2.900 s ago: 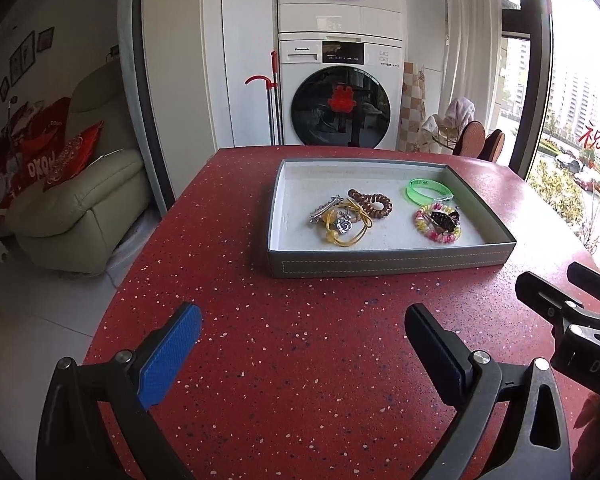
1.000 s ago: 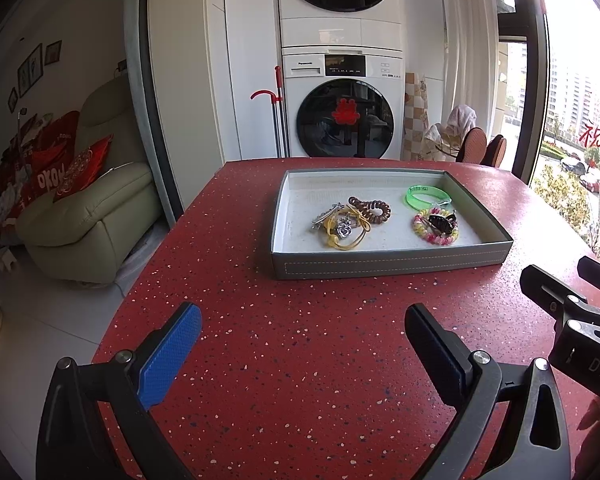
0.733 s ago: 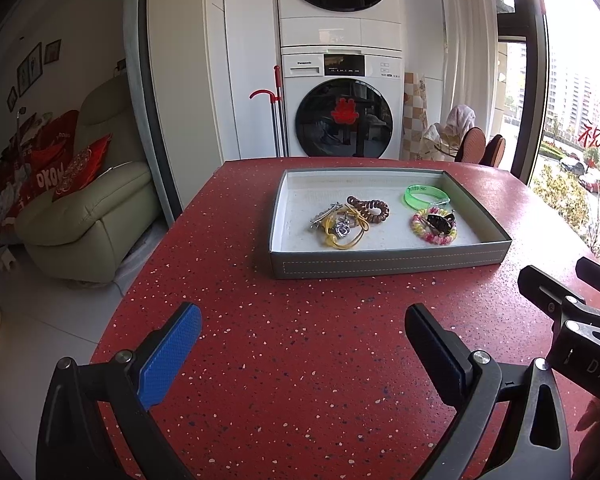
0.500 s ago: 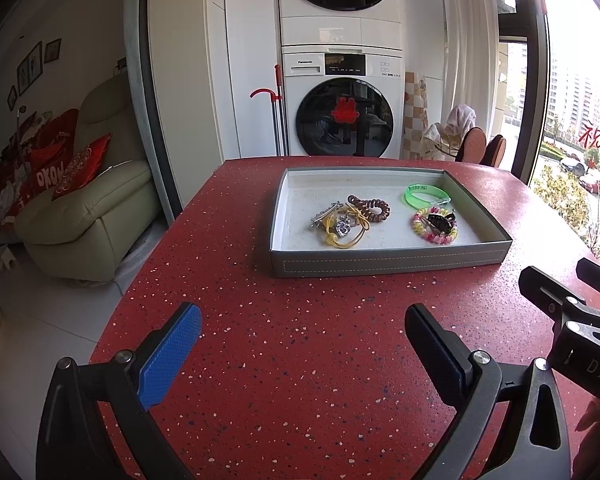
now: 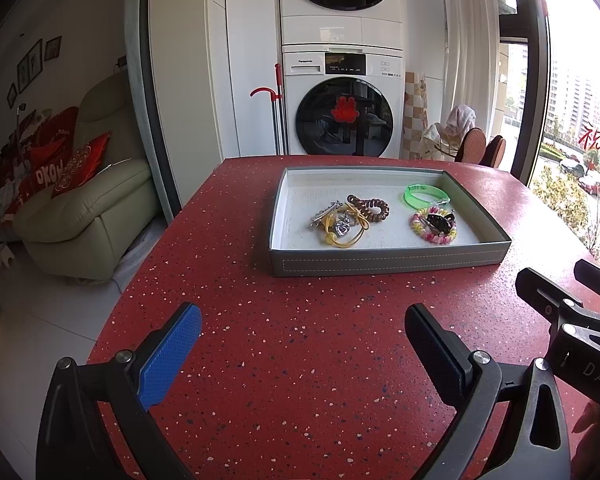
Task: Organize jewelry
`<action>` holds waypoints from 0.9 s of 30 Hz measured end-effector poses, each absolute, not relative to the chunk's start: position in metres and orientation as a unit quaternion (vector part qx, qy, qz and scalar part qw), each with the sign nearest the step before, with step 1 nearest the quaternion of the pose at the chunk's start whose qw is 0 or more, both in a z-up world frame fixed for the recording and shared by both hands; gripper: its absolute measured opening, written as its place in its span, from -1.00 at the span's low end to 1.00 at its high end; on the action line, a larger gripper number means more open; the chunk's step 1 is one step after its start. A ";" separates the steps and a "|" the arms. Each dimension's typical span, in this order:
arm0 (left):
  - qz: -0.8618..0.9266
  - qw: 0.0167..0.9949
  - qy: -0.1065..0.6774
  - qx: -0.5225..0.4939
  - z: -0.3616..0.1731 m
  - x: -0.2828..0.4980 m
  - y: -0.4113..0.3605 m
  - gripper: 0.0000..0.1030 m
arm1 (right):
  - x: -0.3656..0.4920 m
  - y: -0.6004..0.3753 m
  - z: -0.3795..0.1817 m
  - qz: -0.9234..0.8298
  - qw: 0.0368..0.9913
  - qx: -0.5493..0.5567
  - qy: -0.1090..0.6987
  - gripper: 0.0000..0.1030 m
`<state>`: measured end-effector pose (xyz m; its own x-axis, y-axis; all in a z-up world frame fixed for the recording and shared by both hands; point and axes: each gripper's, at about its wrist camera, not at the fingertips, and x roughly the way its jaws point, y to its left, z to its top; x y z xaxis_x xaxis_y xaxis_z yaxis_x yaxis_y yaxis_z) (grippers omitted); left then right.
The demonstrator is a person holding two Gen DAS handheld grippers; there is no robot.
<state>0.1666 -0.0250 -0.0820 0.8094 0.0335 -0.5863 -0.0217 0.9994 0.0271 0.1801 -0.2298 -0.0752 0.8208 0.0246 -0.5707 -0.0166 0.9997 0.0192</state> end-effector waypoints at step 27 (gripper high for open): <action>0.015 0.950 0.313 0.008 -0.083 0.167 -0.026 1.00 | 0.179 -0.227 -0.076 0.010 0.954 0.006 0.299 0.77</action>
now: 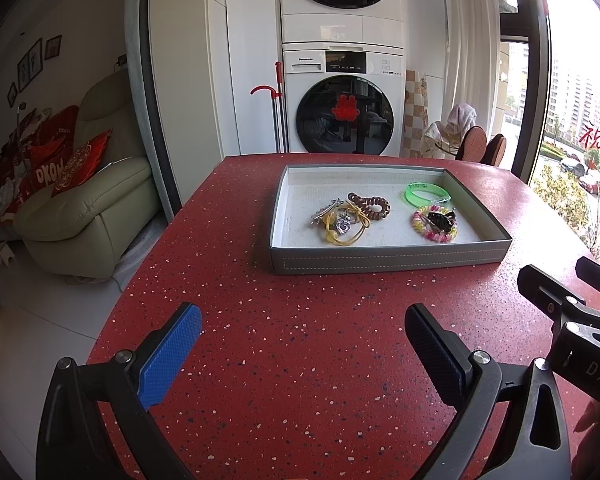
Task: Organize jewelry
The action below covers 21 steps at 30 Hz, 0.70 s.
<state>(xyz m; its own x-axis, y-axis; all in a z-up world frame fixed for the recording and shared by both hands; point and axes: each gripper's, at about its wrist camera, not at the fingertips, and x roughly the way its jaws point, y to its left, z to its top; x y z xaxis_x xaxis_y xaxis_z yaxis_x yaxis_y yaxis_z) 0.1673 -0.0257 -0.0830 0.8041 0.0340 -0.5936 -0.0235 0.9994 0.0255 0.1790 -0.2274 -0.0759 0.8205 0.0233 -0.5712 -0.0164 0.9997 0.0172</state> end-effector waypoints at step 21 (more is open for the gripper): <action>0.014 0.948 0.317 0.006 -0.084 0.167 -0.024 1.00 | 0.178 -0.226 -0.076 0.013 0.953 0.006 0.301 0.77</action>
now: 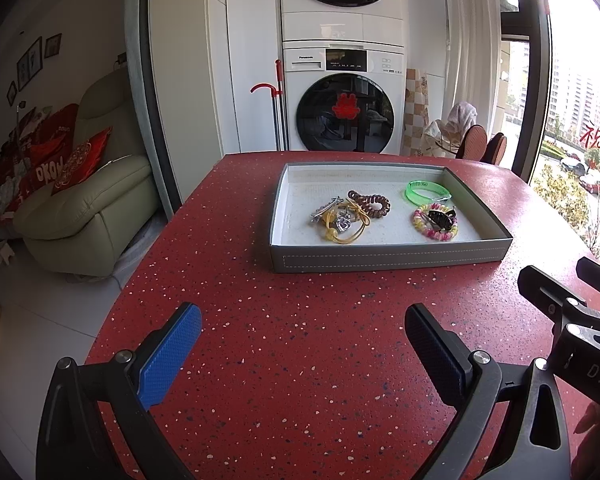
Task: Organize jewelry
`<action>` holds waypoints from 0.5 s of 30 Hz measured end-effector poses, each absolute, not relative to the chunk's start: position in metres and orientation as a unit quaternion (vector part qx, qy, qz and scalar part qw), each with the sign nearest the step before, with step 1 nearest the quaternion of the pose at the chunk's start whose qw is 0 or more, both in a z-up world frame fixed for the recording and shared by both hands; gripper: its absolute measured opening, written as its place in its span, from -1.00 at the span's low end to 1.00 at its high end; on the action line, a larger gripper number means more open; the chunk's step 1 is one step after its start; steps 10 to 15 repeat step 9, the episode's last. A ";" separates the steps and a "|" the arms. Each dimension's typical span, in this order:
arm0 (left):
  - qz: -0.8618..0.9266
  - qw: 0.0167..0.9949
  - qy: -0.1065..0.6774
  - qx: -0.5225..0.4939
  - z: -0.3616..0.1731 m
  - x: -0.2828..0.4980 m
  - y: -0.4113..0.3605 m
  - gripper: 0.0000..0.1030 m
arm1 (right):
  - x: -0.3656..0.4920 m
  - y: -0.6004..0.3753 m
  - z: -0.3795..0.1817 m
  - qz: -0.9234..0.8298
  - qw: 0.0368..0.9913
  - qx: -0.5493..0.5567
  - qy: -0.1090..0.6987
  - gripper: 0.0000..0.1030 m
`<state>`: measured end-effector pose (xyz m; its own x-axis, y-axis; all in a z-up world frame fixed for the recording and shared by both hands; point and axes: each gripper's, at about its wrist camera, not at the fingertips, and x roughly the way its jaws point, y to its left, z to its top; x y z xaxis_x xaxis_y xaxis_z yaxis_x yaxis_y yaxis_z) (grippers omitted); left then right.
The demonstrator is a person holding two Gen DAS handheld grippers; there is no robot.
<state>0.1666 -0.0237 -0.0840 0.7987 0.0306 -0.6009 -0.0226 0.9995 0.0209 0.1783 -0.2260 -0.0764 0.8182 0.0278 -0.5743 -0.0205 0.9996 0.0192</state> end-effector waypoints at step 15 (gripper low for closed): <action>0.013 0.949 0.314 0.012 -0.083 0.166 -0.026 1.00 | 0.178 -0.226 -0.076 0.013 0.953 0.006 0.302 0.77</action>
